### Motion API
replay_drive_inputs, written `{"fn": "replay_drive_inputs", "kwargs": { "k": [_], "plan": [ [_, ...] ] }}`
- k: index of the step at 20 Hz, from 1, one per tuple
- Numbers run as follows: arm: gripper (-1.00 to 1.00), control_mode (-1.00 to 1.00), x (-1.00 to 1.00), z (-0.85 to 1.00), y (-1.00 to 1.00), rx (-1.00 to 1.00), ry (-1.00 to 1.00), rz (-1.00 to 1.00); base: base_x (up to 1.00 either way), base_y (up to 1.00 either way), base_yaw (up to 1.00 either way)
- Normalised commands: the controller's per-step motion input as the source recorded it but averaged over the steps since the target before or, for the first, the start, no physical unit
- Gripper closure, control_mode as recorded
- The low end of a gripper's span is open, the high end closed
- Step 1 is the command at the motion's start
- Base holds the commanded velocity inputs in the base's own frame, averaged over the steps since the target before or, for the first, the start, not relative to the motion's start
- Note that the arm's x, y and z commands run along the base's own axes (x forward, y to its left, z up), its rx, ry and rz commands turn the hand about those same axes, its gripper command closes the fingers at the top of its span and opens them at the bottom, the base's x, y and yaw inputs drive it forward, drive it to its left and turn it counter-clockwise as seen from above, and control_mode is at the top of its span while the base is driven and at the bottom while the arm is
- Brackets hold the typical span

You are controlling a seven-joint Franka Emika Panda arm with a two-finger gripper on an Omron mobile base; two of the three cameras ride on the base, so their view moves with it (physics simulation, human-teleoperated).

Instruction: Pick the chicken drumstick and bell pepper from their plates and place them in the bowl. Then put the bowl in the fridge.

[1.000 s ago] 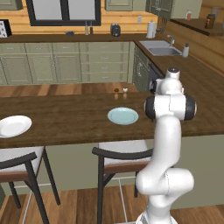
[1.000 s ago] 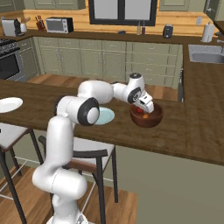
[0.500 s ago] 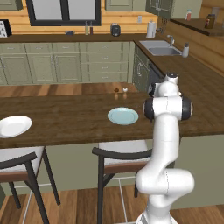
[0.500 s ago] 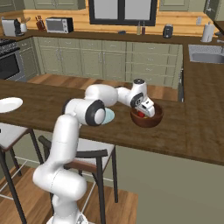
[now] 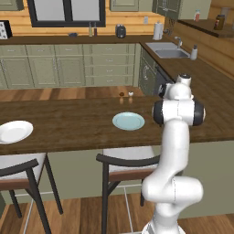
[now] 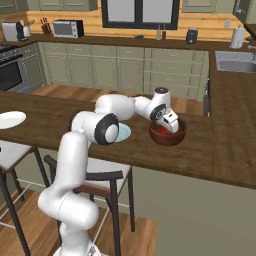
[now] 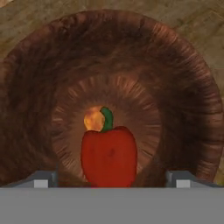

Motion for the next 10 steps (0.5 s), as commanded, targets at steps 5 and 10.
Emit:
{"fn": "replay_drive_inputs", "kwargs": {
  "k": [5,10],
  "plan": [
    [-1.0,-1.0,-0.55,0.58,-0.01,0.03,-0.09,-0.26,0.0,0.0,0.0],
    [-1.0,-1.0,-0.6,0.2,-0.25,0.16,-0.06,-0.33,0.0,0.0,0.0]
  ]
}}
